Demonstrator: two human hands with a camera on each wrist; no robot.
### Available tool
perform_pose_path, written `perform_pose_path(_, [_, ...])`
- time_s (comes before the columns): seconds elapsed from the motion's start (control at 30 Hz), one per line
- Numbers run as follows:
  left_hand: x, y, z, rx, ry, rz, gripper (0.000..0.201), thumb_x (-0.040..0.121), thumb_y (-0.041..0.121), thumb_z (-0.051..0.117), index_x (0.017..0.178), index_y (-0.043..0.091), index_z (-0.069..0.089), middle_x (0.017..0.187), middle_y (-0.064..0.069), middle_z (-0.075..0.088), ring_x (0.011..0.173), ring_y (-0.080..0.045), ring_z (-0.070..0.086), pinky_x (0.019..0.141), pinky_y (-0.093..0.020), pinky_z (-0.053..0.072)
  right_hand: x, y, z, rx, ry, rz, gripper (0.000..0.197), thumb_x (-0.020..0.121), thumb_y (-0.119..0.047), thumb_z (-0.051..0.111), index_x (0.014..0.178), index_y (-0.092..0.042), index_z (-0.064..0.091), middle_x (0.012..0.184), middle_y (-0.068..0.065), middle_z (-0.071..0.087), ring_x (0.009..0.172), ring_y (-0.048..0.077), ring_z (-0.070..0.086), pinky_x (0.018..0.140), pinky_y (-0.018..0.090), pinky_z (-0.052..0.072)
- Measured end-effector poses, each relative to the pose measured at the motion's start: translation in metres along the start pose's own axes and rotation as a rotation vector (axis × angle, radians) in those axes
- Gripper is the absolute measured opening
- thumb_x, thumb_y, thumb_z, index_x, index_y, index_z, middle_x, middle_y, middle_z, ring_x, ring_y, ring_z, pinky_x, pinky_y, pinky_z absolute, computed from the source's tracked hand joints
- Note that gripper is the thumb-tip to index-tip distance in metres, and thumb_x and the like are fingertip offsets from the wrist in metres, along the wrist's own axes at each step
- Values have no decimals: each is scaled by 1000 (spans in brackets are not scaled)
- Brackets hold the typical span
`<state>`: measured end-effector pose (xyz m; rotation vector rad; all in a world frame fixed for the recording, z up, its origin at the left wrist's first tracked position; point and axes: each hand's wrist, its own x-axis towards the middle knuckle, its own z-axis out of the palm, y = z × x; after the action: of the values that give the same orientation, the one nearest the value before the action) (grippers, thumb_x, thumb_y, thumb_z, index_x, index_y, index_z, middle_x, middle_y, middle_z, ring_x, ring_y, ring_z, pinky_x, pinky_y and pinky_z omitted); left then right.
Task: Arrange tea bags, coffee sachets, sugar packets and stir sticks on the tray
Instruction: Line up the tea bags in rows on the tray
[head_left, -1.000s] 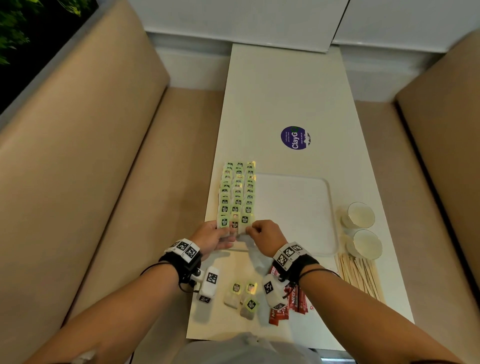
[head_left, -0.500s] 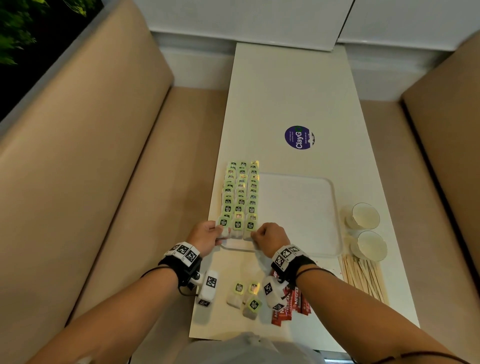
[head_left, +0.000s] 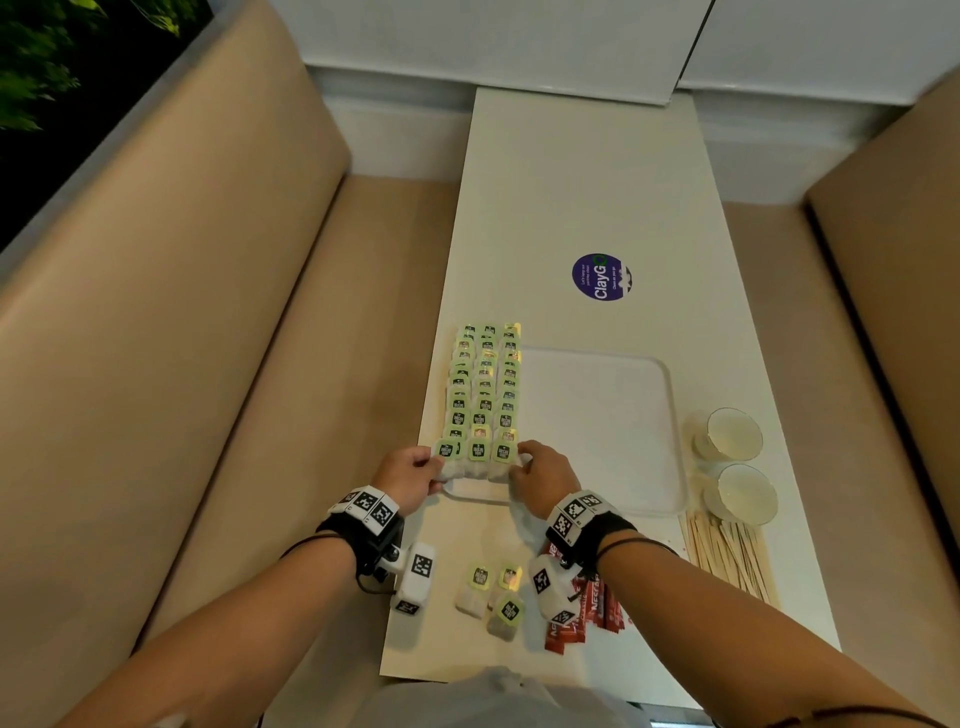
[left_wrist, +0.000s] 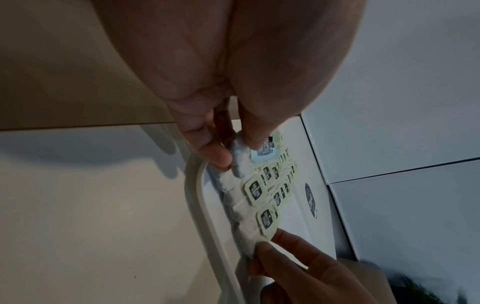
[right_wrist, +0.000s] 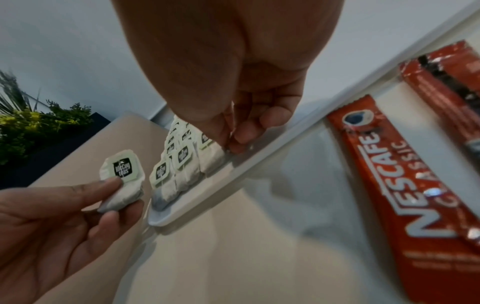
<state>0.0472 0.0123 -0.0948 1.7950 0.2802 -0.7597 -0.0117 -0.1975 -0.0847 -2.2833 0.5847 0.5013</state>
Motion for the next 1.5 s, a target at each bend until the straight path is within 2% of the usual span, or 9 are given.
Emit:
perform_pose_path(0.07, [0, 0, -1, -41, -7, -11, 14, 100, 12, 58, 93, 9, 69, 104, -16, 72, 89, -24, 72, 83, -32, 60, 0, -4, 2, -2, -3, -12, 24, 94, -20, 51, 111, -21, 67, 107, 2, 72, 99, 24, 67, 86, 35, 55])
perform_pose_path(0.13, [-1, 2, -2, -58, -21, -19, 11, 100, 11, 58, 97, 10, 69, 108, -16, 71, 95, -27, 72, 78, -29, 61, 1, -7, 1, -5, 15, 32, 26, 94, -25, 53, 118, -23, 63, 111, 1, 71, 99, 22, 67, 83, 34, 54])
perform_pose_path(0.3, [-5, 5, -4, -40, -16, 10, 10, 99, 10, 61, 96, 16, 68, 102, -14, 69, 91, -25, 70, 73, -28, 60, 2, -9, -6, 18, 77, 34, 25, 98, -34, 53, 120, -22, 49, 101, 0, 69, 88, 20, 65, 74, 34, 50])
perform_pose_path(0.4, [-7, 7, -5, -9, -26, 42, 8, 98, 9, 62, 100, 14, 68, 98, -11, 71, 86, -21, 68, 74, -29, 60, 1, -17, -8, 69, 56, -94, 15, 98, -32, 54, 108, -23, 60, 86, -4, 68, 77, 16, 64, 75, 36, 55])
perform_pose_path(0.53, [-5, 9, -4, 61, -40, 78, 9, 97, 8, 62, 98, 15, 68, 86, -1, 69, 75, -14, 64, 65, -24, 54, -4, -30, -6, 49, -70, -266, 19, 99, -28, 59, 100, -18, 75, 90, 0, 72, 82, 16, 65, 76, 31, 52])
perform_pose_path(0.73, [-8, 13, -4, 40, -84, 98, 8, 94, 9, 67, 91, 17, 68, 80, -6, 68, 75, -17, 60, 63, -24, 50, -7, -38, 5, 15, -173, -304, 30, 96, -35, 64, 83, -10, 74, 82, 10, 71, 77, 27, 65, 74, 37, 52])
perform_pose_path(1.07, [-11, 12, -7, 27, -36, 82, 13, 93, 13, 69, 102, 22, 66, 90, -4, 73, 76, -14, 67, 64, -24, 50, 0, -40, 6, -2, -119, -276, 27, 96, -29, 63, 78, -10, 69, 77, 8, 67, 68, 19, 55, 71, 36, 49])
perform_pose_path(1.2, [-13, 9, -8, 45, -20, 81, 12, 93, 13, 69, 104, 18, 67, 83, -4, 70, 71, -15, 65, 61, -23, 48, 1, -35, 6, -13, -121, -233, 26, 95, -28, 64, 78, -9, 68, 70, 2, 60, 65, 16, 50, 67, 32, 45])
perform_pose_path(1.5, [-12, -9, -18, 105, -5, -10, 6, 94, 13, 68, 99, 15, 68, 84, -6, 70, 66, -14, 66, 55, -20, 47, 1, -38, 24, -6, -167, -99, 26, 92, -29, 66, 68, -18, 71, 76, 0, 72, 70, 14, 65, 66, 28, 52])
